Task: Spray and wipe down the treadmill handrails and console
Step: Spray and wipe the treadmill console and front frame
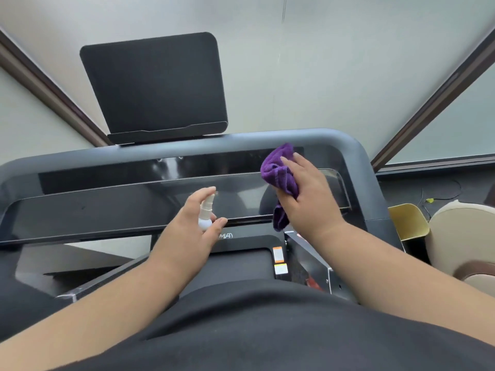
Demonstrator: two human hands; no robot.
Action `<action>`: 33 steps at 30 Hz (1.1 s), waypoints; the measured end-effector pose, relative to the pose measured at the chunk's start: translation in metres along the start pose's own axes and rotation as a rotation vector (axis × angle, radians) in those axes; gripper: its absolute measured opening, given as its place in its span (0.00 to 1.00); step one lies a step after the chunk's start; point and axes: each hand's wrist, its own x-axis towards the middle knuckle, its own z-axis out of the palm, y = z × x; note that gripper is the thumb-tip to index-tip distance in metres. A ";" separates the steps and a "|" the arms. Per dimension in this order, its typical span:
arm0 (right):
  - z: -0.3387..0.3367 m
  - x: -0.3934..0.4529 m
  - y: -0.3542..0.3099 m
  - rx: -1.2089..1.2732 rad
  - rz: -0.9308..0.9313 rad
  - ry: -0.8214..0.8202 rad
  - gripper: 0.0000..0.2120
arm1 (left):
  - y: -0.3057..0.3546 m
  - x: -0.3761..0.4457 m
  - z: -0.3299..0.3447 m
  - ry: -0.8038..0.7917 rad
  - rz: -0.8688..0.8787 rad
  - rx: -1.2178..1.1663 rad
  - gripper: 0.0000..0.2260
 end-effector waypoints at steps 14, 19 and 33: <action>0.074 0.023 -0.012 -0.775 -0.191 -0.412 0.34 | -0.014 -0.020 -0.006 0.054 -0.009 -0.042 0.34; 0.018 0.021 0.033 -0.811 -0.021 -0.318 0.34 | -0.010 -0.016 -0.007 0.080 -0.002 -0.103 0.34; 0.092 0.022 -0.024 -0.757 -0.130 -0.389 0.38 | -0.006 -0.023 -0.010 0.081 0.008 -0.071 0.33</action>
